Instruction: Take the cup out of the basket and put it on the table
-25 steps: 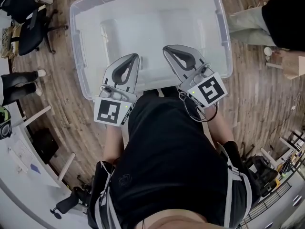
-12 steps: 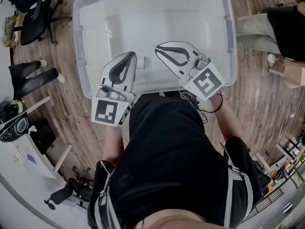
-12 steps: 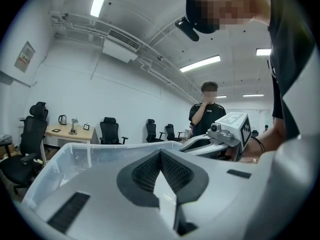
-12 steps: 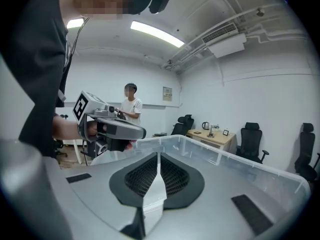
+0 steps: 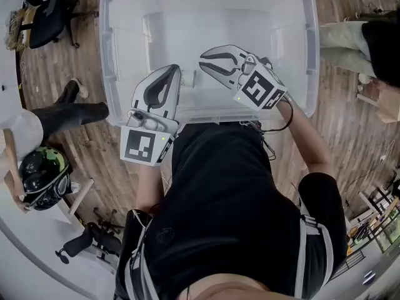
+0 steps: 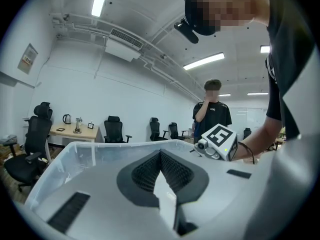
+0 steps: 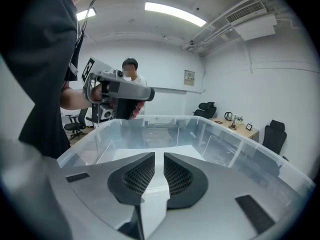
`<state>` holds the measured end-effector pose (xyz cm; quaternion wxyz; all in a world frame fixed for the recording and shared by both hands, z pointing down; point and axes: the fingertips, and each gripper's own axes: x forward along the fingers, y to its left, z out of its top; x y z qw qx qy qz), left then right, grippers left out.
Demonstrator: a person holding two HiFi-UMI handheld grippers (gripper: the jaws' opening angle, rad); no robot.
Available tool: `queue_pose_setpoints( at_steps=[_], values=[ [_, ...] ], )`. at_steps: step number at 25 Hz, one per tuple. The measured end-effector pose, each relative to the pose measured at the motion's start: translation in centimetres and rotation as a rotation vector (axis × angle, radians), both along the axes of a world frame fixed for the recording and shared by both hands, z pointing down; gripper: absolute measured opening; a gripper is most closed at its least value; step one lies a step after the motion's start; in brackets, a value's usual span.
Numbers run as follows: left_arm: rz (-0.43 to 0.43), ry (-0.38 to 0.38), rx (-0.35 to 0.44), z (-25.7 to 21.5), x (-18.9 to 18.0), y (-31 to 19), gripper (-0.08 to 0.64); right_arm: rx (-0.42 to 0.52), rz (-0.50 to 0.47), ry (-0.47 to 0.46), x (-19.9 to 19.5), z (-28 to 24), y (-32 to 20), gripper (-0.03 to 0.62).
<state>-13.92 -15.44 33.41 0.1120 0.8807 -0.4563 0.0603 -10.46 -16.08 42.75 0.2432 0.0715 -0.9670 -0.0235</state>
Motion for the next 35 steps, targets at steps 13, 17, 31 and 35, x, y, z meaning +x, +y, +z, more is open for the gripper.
queue_pose_setpoints(
  at_steps=[13, 17, 31, 35],
  values=[
    [-0.019, -0.002, -0.024, 0.6, -0.5, -0.4, 0.018, 0.003, -0.273, 0.222, -1.5, 11.6, 1.5, 0.092],
    [-0.027, -0.013, -0.036, 0.8, -0.4, -0.4, 0.018, 0.021, -0.34, 0.296, -1.1, 15.6, 1.9, 0.103],
    [-0.06, -0.024, -0.073, 1.8, -2.1, -0.3, 0.018, 0.208, -0.491, 0.403, -2.7, 23.8, 3.6, 0.147],
    [-0.068, -0.022, -0.075, 2.1, -2.3, -0.2, 0.018, 0.239, -0.524, 0.41, -3.5, 25.1, 4.2, 0.149]
  ],
)
